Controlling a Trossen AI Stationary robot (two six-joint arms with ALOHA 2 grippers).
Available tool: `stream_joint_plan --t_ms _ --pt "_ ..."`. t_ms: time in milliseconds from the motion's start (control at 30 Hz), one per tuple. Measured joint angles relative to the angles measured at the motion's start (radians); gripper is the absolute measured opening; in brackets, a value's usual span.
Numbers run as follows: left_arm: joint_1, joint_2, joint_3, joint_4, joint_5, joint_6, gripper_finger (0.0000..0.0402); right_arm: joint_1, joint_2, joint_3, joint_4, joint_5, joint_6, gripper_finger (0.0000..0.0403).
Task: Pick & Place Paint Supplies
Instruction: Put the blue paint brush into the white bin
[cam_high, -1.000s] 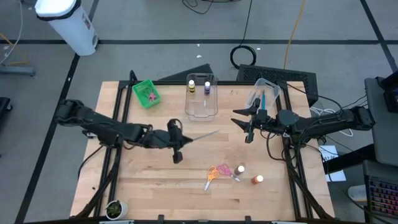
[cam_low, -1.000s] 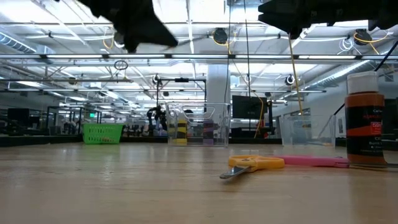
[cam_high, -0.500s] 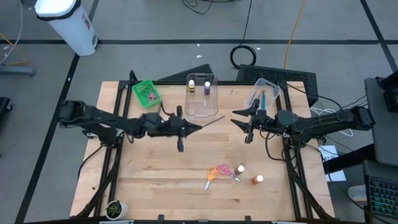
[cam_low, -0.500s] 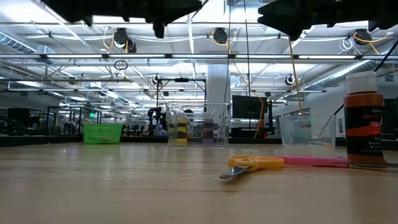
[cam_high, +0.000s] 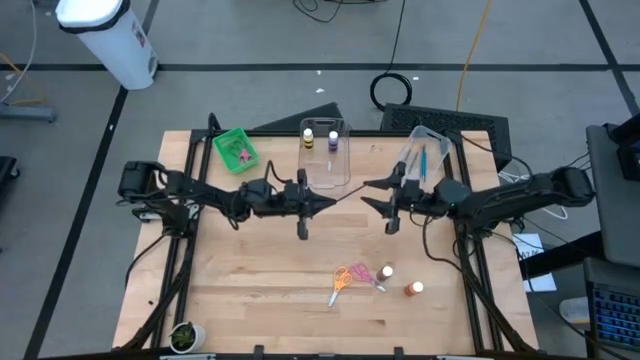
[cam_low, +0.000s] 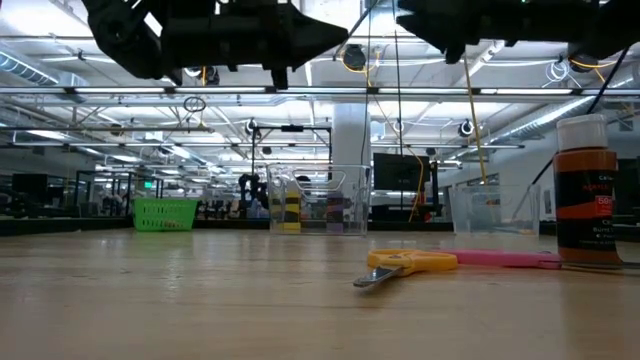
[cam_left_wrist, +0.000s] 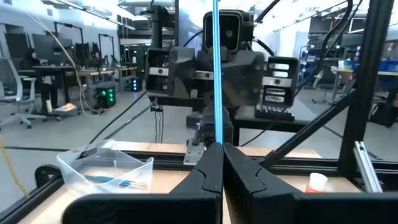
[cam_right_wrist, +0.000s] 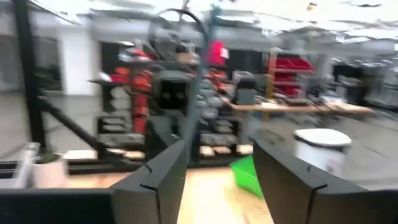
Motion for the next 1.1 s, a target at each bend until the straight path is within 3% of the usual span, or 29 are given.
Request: stream_joint_plan --t_ms 133,367,600,1100 --pt "-0.001 0.0 0.0 0.0 0.0 0.0 0.0 0.0 0.052 0.0 0.125 -0.104 0.019 0.022" --pt "0.0 0.0 0.0 -0.001 0.0 0.0 0.0 -0.004 0.154 0.0 0.328 -0.122 0.059 0.025" --pt "0.0 0.0 0.0 -0.002 0.0 0.0 0.0 -0.004 0.211 0.0 0.419 -0.019 0.058 0.0227" --pt "0.0 -0.001 0.0 -0.009 -0.004 0.0 0.0 -0.002 0.266 0.063 0.377 -0.024 0.077 0.0163"
